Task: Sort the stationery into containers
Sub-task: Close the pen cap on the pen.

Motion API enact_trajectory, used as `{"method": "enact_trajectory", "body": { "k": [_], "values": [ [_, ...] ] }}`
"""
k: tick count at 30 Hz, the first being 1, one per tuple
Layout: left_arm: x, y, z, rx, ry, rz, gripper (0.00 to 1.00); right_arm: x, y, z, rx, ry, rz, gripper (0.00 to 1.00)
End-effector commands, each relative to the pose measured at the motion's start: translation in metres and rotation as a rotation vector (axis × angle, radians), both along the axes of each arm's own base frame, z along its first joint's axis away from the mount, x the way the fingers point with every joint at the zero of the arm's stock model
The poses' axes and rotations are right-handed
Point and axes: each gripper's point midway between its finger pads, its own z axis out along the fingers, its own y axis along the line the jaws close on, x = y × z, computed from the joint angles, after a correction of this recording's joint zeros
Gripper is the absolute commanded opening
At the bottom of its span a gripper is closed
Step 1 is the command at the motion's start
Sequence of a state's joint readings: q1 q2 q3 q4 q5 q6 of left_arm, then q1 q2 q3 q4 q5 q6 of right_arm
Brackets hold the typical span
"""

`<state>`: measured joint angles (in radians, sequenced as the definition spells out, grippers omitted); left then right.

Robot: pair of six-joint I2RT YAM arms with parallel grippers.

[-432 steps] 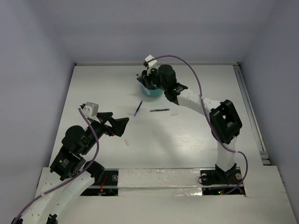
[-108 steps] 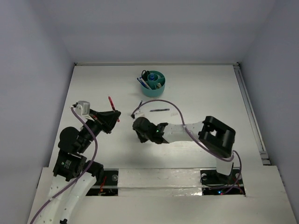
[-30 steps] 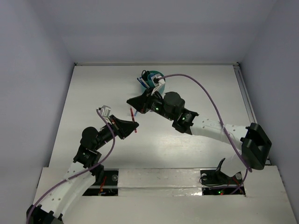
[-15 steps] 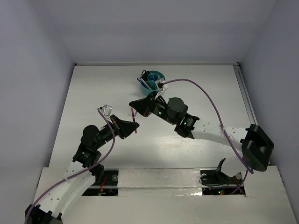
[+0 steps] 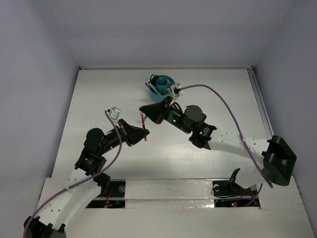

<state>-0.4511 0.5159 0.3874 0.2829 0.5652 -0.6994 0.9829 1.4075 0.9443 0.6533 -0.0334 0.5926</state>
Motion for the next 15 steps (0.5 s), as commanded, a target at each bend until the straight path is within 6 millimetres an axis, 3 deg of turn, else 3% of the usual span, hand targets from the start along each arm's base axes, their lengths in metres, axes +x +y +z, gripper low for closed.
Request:
{"method": "enact_trajectory", "body": {
  "k": [1,9,15],
  "values": [
    [0.006,0.01,0.086,-0.085,-0.241,0.068,0.0,-0.042,0.007,-0.061,-0.161,0.113,0.183,0.0],
    [0.008,0.011,0.098,-0.064,-0.259,0.08,0.0,-0.062,-0.008,-0.095,-0.168,0.187,0.226,0.0],
    [0.015,0.009,0.104,-0.069,-0.264,0.087,0.0,-0.085,-0.005,-0.116,-0.169,0.237,0.29,0.0]
  ]
}}
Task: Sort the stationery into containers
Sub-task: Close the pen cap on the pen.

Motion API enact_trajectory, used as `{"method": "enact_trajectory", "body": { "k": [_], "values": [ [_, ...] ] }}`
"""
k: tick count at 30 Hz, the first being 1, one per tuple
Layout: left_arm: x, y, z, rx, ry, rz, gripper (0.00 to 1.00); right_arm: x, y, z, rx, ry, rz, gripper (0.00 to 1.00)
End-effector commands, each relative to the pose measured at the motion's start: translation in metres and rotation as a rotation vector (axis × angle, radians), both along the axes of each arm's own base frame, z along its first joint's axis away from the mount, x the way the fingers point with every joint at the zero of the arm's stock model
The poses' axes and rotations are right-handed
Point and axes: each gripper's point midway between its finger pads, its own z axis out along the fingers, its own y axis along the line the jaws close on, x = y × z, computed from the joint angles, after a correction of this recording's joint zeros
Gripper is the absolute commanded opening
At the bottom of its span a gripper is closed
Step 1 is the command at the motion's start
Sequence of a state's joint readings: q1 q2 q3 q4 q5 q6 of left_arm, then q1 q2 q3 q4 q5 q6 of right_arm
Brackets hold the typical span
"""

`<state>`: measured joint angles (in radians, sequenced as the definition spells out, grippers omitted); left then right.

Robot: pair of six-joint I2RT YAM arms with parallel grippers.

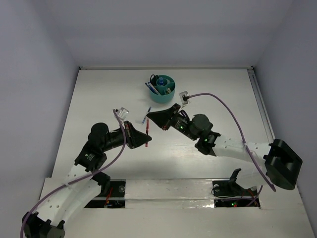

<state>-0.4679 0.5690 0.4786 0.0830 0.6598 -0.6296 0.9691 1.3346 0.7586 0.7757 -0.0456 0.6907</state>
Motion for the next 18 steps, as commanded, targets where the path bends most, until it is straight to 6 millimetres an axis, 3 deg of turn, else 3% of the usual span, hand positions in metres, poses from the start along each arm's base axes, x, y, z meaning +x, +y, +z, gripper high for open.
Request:
{"method": "enact_trajectory", "body": {
  "k": [1,5,11,16,18],
  "values": [
    [0.033,0.016,0.119,-0.187,-0.353,0.191,0.0,-0.072,0.017,-0.095,-0.221,0.165,0.288,0.0],
    [0.039,0.014,0.126,-0.206,-0.361,0.199,0.0,-0.088,0.022,-0.107,-0.24,0.181,0.315,0.0],
    [0.041,0.018,0.144,-0.206,-0.401,0.224,0.0,-0.097,0.014,-0.119,-0.243,0.214,0.321,0.0],
    [0.043,0.023,0.165,-0.185,-0.455,0.253,0.0,-0.111,0.019,-0.143,-0.293,0.264,0.355,0.0],
    [0.044,0.025,0.165,-0.177,-0.452,0.266,0.0,-0.107,0.014,-0.151,-0.318,0.277,0.317,0.0]
  ]
}}
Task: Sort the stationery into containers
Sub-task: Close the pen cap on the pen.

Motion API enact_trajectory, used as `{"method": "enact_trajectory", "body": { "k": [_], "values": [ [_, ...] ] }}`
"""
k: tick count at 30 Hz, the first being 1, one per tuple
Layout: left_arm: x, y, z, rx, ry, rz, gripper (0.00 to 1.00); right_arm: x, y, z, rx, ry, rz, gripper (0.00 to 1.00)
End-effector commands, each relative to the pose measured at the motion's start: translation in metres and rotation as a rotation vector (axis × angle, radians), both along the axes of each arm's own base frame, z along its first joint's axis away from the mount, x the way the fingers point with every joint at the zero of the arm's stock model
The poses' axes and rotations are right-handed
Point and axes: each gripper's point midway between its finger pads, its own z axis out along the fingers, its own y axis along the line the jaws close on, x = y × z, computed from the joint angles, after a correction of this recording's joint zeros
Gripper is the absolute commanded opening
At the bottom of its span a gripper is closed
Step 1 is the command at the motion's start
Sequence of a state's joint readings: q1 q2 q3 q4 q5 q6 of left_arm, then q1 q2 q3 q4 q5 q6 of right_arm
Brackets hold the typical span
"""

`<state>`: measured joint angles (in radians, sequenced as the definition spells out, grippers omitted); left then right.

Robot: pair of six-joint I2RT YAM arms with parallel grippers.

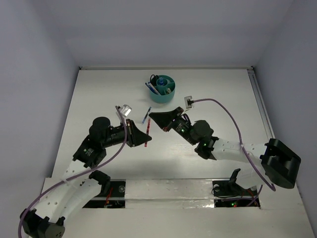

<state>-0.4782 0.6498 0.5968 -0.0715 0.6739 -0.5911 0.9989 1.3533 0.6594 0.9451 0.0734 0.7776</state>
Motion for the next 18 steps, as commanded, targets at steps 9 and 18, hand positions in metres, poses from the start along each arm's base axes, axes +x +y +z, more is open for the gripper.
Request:
{"method": "enact_trajectory", "body": {
  "k": [9,18],
  "values": [
    [0.059,0.024,0.159,-0.254,-0.509,0.305,0.0,-0.117,0.026,-0.139,-0.439,0.174,0.396,0.0],
    [0.065,0.024,0.167,-0.274,-0.518,0.315,0.0,-0.121,0.024,-0.142,-0.44,0.177,0.413,0.0]
  ]
}}
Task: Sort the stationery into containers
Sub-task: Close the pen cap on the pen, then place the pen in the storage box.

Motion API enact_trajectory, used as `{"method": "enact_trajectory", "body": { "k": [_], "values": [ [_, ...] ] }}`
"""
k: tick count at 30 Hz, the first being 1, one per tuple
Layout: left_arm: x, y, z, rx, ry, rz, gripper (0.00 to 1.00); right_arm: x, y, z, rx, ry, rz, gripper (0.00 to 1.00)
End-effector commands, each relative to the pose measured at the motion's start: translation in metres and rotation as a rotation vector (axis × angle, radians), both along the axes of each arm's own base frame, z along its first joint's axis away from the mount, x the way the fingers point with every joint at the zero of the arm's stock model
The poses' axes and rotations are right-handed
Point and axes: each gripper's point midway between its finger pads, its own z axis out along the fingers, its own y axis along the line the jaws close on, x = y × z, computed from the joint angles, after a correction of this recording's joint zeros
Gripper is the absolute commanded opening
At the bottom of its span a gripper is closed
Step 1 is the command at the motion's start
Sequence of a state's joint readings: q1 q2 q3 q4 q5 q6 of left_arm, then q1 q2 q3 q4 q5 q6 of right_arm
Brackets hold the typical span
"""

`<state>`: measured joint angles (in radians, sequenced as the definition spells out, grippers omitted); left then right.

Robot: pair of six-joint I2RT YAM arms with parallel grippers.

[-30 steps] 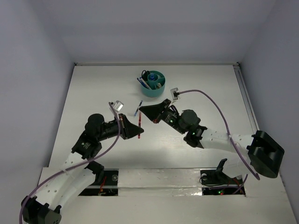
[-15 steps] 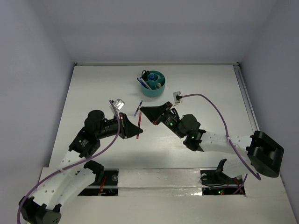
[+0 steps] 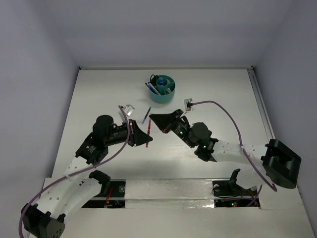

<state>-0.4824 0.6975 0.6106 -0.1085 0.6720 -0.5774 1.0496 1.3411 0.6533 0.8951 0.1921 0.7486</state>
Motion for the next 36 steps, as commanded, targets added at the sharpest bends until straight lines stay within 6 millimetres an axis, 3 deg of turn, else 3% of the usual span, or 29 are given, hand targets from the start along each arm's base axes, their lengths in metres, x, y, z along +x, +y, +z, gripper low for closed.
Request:
{"method": "enact_trajectory", "body": {
  "k": [1,8,16,19,20,24,30,34,36],
  "values": [
    [0.063,0.025,0.181,-0.311,-0.577,0.316,0.0,-0.119,0.024,-0.132,-0.39,0.18,0.479,0.0],
    [0.066,0.02,0.189,-0.342,-0.576,0.301,0.0,-0.118,0.023,-0.108,-0.348,0.128,0.472,0.0],
    [0.06,0.02,0.208,-0.354,-0.614,0.281,0.0,-0.124,0.029,-0.125,-0.358,0.167,0.516,0.0],
    [0.059,0.02,0.207,-0.337,-0.613,0.272,0.0,-0.118,0.021,-0.113,-0.327,0.143,0.46,0.0],
    [0.06,0.02,0.203,-0.325,-0.605,0.274,0.0,-0.115,0.017,-0.098,-0.298,0.117,0.44,0.0],
    [0.06,0.023,0.192,-0.283,-0.598,0.287,0.0,-0.105,0.008,-0.085,-0.382,0.047,0.381,0.0],
    [0.05,0.021,0.157,-0.211,-0.545,0.235,0.0,-0.087,-0.017,-0.038,-0.466,-0.099,0.312,0.29],
    [0.041,0.016,0.126,-0.169,-0.495,0.176,0.0,-0.075,-0.037,0.02,-0.428,-0.22,0.275,0.55],
    [0.034,0.014,0.114,-0.165,-0.481,0.137,0.0,-0.075,-0.041,0.051,-0.397,-0.291,0.291,0.62]
  ]
}}
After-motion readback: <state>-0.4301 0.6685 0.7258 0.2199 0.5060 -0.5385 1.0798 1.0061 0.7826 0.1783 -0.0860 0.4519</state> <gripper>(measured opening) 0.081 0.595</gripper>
